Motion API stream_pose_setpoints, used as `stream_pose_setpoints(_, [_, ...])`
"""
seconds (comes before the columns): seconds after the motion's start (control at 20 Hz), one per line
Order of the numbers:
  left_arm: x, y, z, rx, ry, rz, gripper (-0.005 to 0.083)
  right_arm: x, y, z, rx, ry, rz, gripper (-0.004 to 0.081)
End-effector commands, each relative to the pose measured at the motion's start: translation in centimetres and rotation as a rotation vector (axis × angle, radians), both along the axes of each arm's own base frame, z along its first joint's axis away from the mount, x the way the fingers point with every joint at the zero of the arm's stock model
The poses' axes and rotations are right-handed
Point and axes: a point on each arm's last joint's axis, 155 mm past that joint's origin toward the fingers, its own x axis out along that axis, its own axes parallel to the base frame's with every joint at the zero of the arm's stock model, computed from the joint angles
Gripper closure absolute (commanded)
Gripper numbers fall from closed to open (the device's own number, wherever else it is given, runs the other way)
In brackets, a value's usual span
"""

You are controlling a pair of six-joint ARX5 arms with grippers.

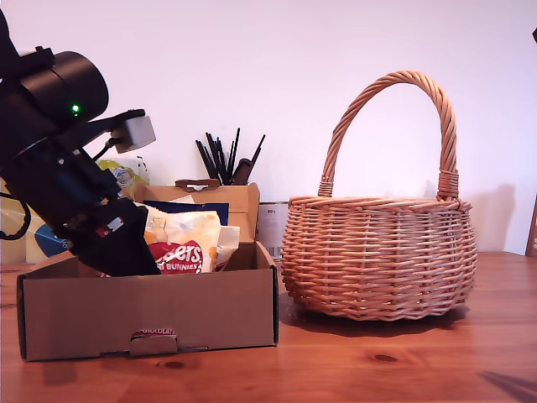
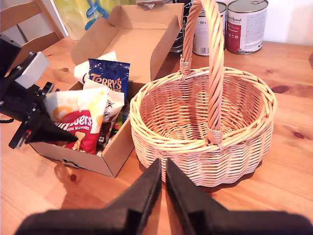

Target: Move the bags of Easter eggs from the cardboard box on the left into the woven basket on the right side.

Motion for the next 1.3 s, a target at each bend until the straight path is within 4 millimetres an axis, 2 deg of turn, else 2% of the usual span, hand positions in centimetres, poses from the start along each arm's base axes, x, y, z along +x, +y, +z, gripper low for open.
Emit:
stream_pose_setpoints(0.0, [-1.1,0.5,-2.3,0.034,0.059,-0.003,0.0795,0.0,0.2,-0.5,-0.004,0.007,0.01,0.0783])
stream_pose_setpoints(0.25, [-0.7,0.3,-0.7,0.041,0.085,0.002,0.0795,0.0,0.2,-0.5,-0.004,0.007,0.009,0.0783])
stream_pose_setpoints(0.35, [-0.4,0.0,1.2,0.035,0.085,-0.002,0.0795,0.0,0.2,-0.5,-0.004,0.006,0.009,0.0783])
stream_pose_setpoints(0.6, [0.7,-2.4,7.0,-0.076,0.039,-0.06,0.0795,0.0,0.2,-0.5,-0.004,0.006,0.009,0.0783])
stream_pose_setpoints(0.85, [0.4,-5.6,11.3,-0.207,0.019,-0.147,0.0795,0.0,0.2,-0.5,-0.004,0.006,0.009,0.0783])
stream_pose_setpoints(1.05, [0.3,-9.2,16.3,-0.405,-0.025,-0.227,0.0795,0.0,0.2,-0.5,-0.003,0.006,0.009,0.0783])
stream_pose_setpoints(1.25, [0.5,-12.8,18.5,-0.499,-0.115,-0.275,0.0795,0.0,0.2,-0.5,-0.004,0.005,0.009,0.0783])
